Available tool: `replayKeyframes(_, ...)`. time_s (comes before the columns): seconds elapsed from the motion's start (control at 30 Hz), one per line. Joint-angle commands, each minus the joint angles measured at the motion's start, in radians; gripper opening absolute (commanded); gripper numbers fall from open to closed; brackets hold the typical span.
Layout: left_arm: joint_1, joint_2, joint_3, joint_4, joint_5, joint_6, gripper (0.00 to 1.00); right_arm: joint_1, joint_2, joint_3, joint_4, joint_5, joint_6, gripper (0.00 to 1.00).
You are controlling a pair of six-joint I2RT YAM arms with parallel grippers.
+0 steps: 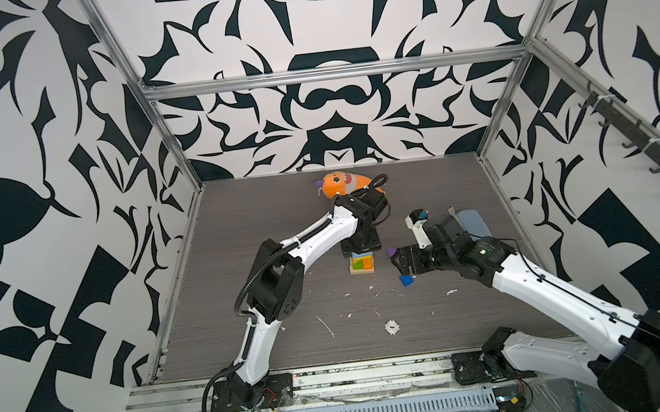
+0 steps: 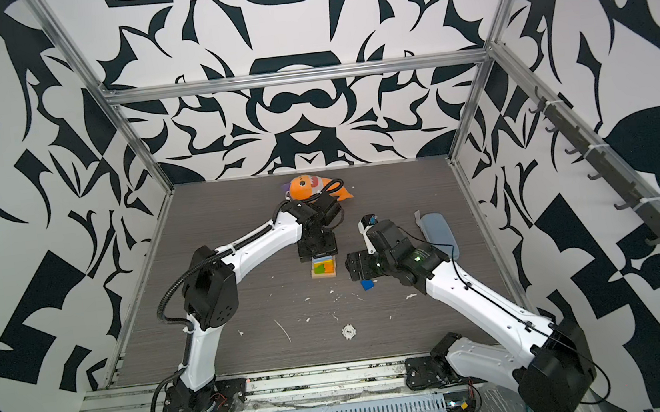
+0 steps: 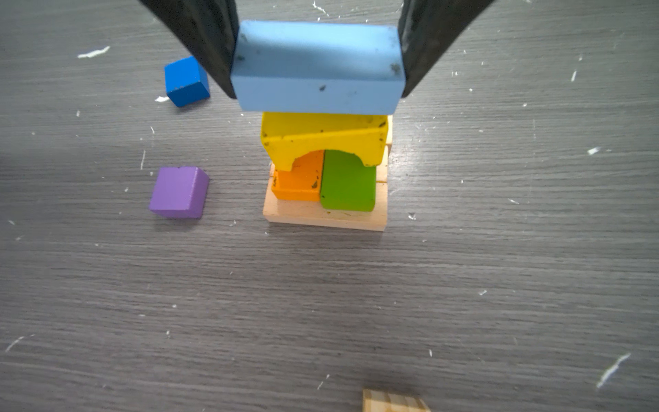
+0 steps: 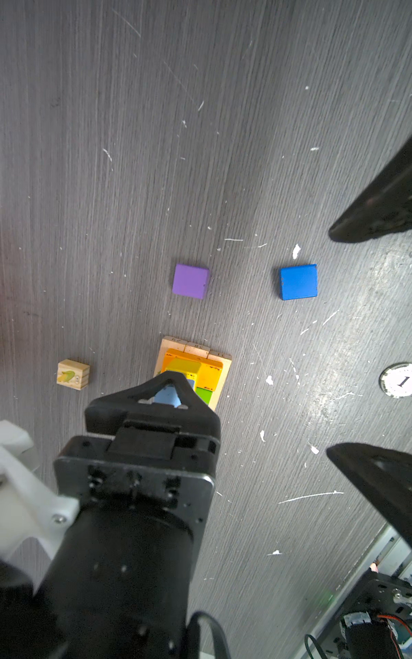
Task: Build the wood block tower
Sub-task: 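Lower the light-blue bar onto the yellow block with the left gripper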
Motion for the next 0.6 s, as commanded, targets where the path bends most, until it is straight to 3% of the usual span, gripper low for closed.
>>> replayKeyframes(0.0, -0.003, 0.015, 0.030, -0.055, -0.021, -0.014, 0.67, -0.007, -0.017, -0.003, 0.021, 0.004, -0.011, 0.91)
replayKeyframes(0.57, -0.003, 0.035, 0.037, -0.058, -0.014, -0.013, 0.68, -0.012, -0.012, -0.009, 0.021, -0.002, -0.015, 0.92)
